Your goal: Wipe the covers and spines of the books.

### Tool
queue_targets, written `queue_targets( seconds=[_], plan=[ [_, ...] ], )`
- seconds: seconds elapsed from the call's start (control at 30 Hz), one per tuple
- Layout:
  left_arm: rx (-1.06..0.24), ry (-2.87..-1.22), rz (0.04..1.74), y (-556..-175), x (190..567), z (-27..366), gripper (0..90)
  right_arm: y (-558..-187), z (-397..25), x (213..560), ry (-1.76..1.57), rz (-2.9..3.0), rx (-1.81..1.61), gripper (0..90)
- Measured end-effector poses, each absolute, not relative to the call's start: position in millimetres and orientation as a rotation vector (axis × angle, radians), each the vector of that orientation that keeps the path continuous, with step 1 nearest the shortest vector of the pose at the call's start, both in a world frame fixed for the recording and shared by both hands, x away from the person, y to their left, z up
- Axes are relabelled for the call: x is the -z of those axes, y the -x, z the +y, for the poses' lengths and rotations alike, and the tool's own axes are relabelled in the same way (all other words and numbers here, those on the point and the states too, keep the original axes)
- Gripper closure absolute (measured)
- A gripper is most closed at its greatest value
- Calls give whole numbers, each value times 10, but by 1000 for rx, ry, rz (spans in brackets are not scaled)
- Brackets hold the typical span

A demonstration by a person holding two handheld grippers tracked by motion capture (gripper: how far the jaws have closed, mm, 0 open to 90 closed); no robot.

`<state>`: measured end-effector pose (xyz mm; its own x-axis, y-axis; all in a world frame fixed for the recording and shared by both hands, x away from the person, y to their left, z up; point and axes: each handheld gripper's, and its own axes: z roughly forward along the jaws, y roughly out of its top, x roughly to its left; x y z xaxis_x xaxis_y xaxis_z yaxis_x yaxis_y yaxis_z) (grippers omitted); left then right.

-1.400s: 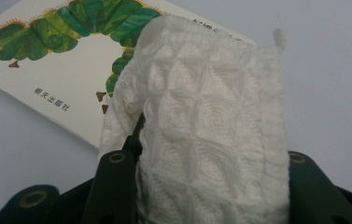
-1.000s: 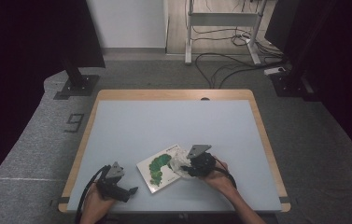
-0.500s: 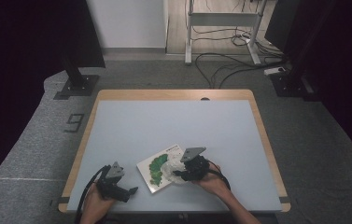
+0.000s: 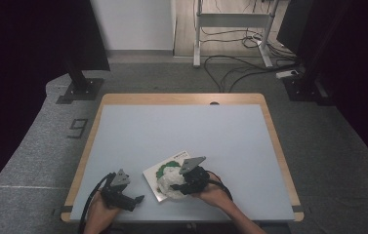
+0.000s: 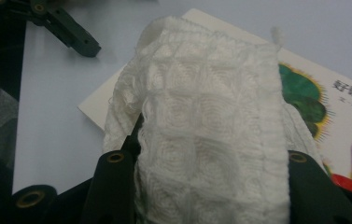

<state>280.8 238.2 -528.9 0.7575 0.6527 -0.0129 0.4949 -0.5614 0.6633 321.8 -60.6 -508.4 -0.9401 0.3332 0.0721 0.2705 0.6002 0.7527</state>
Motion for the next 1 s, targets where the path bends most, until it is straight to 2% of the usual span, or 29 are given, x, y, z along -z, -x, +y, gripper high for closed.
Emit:
queue_targets(
  seconds=[0.57, 1.0],
  plan=[
    [-306, -2286, 853, -2808, 5289, 2383, 0, -3078, -265, 5061, -425, 2796, -1278, 560],
    [-306, -2286, 853, -2808, 5289, 2383, 0, -3088, -169, 5046, -405, 2799, -1242, 563]
  ],
)
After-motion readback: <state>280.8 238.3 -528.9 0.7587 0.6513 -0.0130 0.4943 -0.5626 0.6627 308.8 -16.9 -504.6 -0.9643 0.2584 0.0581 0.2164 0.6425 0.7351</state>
